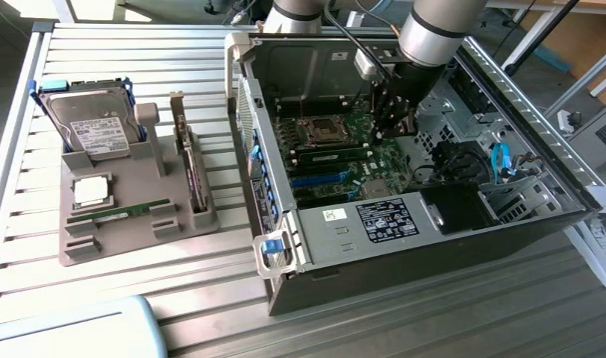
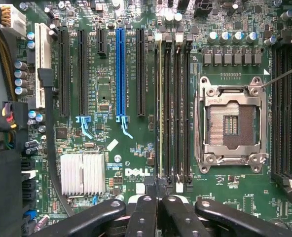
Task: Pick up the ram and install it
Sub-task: 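Insert the ram into the slot, then press down the ram until it locks into place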
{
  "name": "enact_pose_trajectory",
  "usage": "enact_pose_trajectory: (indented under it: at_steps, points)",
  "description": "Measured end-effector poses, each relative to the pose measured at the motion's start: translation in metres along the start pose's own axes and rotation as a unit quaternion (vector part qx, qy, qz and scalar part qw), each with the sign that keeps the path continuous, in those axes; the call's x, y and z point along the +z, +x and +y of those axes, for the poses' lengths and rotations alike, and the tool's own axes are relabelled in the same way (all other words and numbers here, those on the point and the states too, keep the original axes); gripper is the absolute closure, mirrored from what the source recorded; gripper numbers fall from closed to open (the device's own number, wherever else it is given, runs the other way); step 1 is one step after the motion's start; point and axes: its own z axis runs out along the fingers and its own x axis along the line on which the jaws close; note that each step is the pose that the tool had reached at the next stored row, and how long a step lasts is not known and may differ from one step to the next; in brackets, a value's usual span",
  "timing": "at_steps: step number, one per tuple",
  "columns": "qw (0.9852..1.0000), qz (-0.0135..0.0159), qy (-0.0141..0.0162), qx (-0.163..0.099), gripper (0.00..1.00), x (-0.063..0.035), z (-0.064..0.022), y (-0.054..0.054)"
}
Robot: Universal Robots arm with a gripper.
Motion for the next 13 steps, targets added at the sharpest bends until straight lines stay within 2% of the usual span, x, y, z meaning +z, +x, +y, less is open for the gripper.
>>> enact_pose_trajectory:
  at_steps: [4,9,13]
  points:
    - [1.0,0.0,0.0,0.0,0.89,-0.0175,0.0001,0.0]
    - [1.0,0.0,-0.0001,0.0,0.89,-0.0168,0.0,0.0]
    - [1.0,0.0001,-0.0009,0.0,0.89,-0.0048,0.0002,-0.004]
